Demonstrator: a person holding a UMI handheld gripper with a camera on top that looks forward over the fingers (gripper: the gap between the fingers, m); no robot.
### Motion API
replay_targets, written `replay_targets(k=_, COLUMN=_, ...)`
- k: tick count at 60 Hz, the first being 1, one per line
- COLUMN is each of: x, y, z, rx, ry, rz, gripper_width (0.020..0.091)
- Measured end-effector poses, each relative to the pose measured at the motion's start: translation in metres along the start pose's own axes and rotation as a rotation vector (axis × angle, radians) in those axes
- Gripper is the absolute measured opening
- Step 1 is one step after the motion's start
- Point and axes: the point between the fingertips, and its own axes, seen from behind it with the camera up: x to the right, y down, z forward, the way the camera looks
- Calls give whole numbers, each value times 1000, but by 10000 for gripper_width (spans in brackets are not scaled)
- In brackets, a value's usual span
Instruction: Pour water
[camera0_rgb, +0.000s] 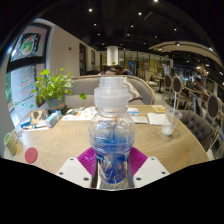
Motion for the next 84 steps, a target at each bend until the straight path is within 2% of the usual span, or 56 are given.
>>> replay_targets(k=4, x=1, y=-1, z=-2, rx=0, ry=15, rz=-12, gripper_width=382)
replay_targets(k=5, x=0, y=-3, z=-3, rx=0, ry=14, rz=-17, gripper_width=339)
replay_targets(k=18, x=-17, y=-41, z=-24, rx=26, ry=85, rz=-142, gripper_width=337)
replay_targets(k=26, x=-42, y=-89, z=-50, rx=85, ry=177, rz=-322, gripper_width=337)
replay_targets(k=33, x=-82, y=-133, z=-83, rx=139, ry=280, rz=-551, gripper_width=337)
replay_targets(k=44, x=-201, y=-176, z=-105, rx=230, ry=375, rz=-1018, gripper_width=335)
replay_targets(k=58, x=-349, y=-158, z=-90, rx=298, ry=442, rz=-1641, gripper_width=338)
replay_targets(k=63, x=-385, y=-140, z=-81, rx=284, ry=449, rz=-1838, gripper_width=337)
replay_targets(k=74, x=-429, y=-103, z=-61, rx=299, ry=446, rz=-2214, gripper_width=337)
replay_targets(k=84, x=-427, y=-100, z=-64, rx=266, ry=394, rz=-2156, gripper_width=337)
